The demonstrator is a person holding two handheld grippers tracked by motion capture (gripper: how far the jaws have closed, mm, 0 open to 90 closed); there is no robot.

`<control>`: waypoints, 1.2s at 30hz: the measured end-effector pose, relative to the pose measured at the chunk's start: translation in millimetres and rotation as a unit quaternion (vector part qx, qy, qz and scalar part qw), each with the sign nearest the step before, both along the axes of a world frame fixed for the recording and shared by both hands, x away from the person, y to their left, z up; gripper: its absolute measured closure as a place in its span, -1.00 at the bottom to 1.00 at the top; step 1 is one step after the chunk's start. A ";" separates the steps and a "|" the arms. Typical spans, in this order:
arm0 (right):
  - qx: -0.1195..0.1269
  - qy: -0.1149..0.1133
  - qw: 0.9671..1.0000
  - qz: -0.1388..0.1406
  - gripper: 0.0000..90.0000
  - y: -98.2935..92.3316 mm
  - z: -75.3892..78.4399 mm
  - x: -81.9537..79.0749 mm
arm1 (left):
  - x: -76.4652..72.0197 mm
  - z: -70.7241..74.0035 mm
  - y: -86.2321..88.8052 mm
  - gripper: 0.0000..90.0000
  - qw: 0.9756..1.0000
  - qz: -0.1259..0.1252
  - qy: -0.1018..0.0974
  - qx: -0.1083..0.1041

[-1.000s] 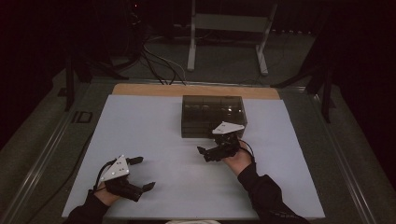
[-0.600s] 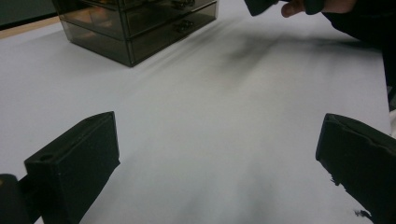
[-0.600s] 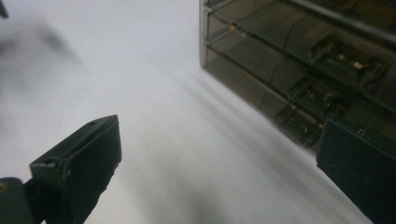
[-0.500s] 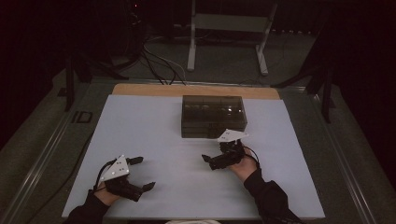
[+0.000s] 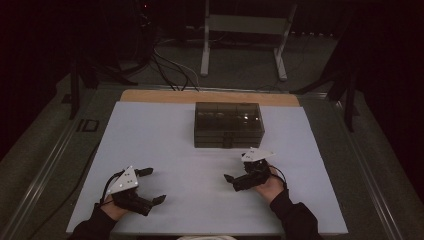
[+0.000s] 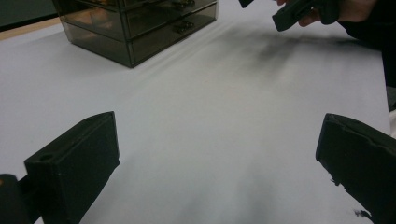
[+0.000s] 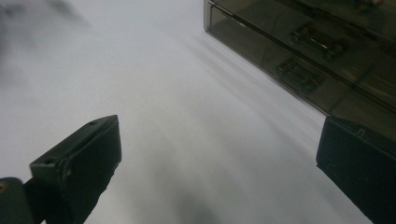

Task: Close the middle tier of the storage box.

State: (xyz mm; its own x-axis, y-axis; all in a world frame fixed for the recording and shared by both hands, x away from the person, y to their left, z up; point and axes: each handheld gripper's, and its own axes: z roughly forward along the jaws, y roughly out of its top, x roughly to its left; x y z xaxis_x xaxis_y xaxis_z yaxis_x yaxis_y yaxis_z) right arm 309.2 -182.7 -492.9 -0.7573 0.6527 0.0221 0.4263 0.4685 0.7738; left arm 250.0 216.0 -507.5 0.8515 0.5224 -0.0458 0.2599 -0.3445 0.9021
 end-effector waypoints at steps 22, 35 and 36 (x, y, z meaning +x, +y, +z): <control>0.012 -0.021 0.999 -0.044 -1.00 -65.9 1.6 -30.4 | 0.0 0.1 -0.4 -0.98 1.000 -0.002 0.000 0.000; 0.023 0.016 0.996 -0.086 -1.00 -97.7 -10.9 -48.9 | -0.3 -0.1 -1.2 -0.98 1.000 -0.004 0.001 0.000; 0.025 0.020 0.996 -0.089 -1.00 -98.4 -12.6 -49.0 | -0.2 -0.1 -1.3 -0.98 1.000 -0.004 0.001 0.000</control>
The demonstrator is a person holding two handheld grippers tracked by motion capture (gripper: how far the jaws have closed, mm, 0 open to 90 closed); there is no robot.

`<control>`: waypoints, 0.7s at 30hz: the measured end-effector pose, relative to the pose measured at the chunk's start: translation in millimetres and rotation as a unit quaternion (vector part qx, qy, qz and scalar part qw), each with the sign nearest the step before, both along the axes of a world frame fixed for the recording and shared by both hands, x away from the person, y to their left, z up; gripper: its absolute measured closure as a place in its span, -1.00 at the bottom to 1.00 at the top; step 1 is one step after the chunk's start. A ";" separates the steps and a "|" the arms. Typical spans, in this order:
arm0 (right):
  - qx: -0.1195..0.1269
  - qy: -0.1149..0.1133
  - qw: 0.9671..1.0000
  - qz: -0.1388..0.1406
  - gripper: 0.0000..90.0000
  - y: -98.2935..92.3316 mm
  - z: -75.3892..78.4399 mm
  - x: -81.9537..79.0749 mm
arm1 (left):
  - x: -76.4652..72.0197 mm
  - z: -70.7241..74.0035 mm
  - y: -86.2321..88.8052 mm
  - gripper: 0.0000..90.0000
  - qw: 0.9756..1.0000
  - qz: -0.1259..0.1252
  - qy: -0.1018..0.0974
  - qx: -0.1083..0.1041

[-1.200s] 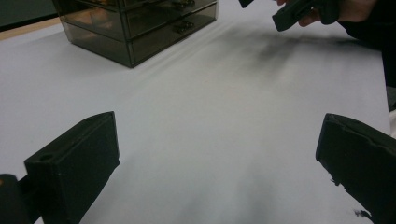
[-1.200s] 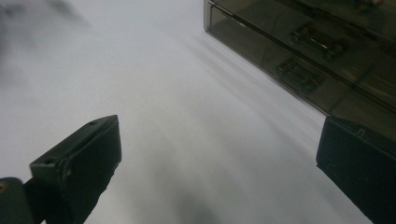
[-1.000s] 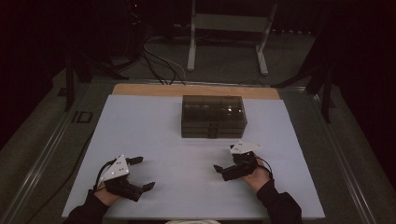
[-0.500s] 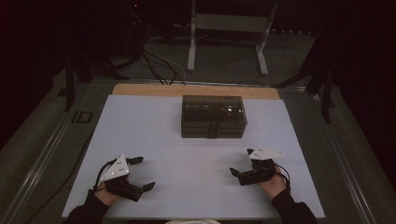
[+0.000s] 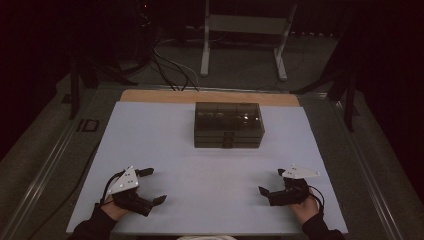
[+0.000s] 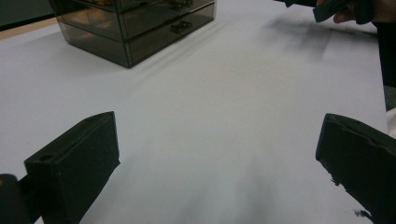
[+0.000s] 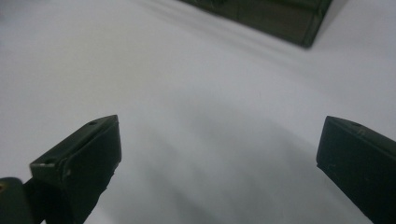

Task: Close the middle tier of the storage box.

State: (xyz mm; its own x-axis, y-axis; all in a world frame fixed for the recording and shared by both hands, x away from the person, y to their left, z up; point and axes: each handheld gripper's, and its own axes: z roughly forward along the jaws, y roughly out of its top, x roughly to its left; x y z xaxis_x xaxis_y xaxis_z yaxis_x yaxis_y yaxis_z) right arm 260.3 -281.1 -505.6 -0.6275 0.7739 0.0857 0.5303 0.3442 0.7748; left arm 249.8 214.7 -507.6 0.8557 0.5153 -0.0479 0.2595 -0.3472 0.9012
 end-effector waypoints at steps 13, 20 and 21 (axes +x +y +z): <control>-0.036 0.004 0.999 0.012 -1.00 12.2 -11.4 7.5 | 0.6 -0.1 0.0 -0.98 1.000 -0.002 0.000 -0.002; -0.028 0.003 1.000 0.002 -1.00 6.0 -9.9 6.5 | 1.1 -0.1 0.1 -0.98 1.000 -0.002 0.000 -0.001; -0.028 0.003 1.000 0.003 -1.00 5.9 -9.9 6.5 | 1.1 -0.2 0.0 -0.98 1.000 -0.002 0.001 -0.002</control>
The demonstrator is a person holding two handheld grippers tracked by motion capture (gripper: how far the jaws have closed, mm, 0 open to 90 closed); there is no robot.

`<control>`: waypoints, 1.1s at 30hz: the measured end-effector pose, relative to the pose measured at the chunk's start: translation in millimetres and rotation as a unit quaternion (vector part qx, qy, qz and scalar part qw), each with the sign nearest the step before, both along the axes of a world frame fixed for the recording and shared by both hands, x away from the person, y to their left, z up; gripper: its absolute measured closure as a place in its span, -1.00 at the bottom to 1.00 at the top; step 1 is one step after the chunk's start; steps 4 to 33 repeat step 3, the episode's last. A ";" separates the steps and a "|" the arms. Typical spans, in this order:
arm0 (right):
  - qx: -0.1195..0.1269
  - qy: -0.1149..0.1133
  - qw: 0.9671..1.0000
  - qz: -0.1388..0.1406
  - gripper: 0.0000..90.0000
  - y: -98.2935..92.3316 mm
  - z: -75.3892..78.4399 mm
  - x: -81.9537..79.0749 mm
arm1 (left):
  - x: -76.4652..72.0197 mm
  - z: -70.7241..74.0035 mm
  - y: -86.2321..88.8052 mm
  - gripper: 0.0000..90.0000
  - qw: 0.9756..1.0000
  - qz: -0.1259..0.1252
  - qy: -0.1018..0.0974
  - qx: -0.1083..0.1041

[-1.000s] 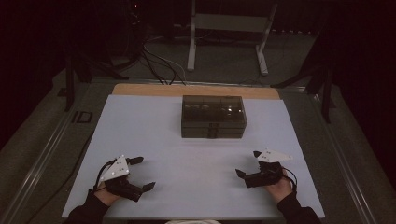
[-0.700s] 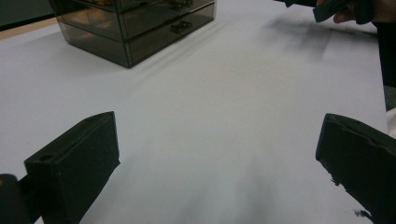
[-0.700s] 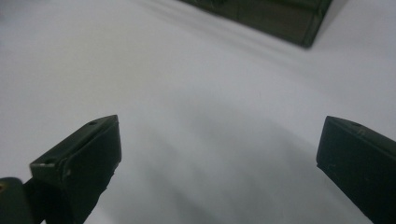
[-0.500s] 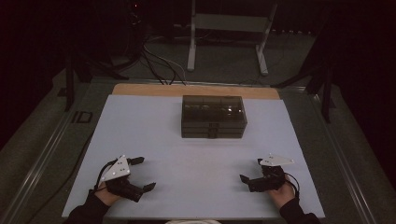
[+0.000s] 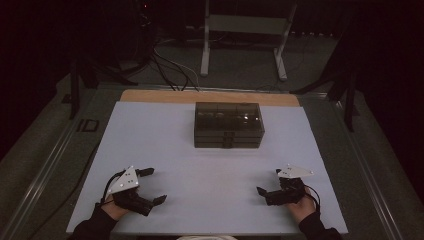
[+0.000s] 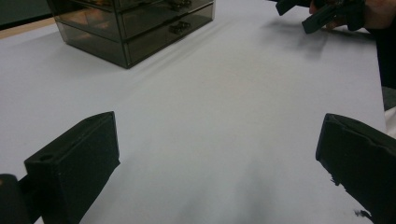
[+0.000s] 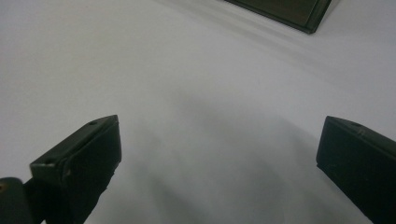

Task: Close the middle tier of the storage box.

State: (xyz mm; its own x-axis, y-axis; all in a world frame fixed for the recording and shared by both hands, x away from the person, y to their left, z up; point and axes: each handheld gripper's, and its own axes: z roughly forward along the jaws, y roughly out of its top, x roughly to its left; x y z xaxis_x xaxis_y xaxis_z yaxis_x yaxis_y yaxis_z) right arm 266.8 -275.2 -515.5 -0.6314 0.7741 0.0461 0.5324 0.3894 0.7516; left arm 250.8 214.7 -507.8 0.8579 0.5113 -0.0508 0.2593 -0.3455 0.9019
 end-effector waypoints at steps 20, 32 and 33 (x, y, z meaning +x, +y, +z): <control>-0.006 -0.001 1.000 0.003 -1.00 1.2 -0.4 -0.5 | 0.1 0.2 -0.3 -0.98 1.000 0.001 0.000 0.000; -0.006 -0.001 1.000 0.003 -1.00 1.2 -0.4 -0.5 | 0.1 0.2 -0.3 -0.98 1.000 0.001 0.000 0.000; -0.006 -0.001 1.000 0.003 -1.00 1.2 -0.4 -0.5 | 0.1 0.2 -0.3 -0.98 1.000 0.001 0.000 0.000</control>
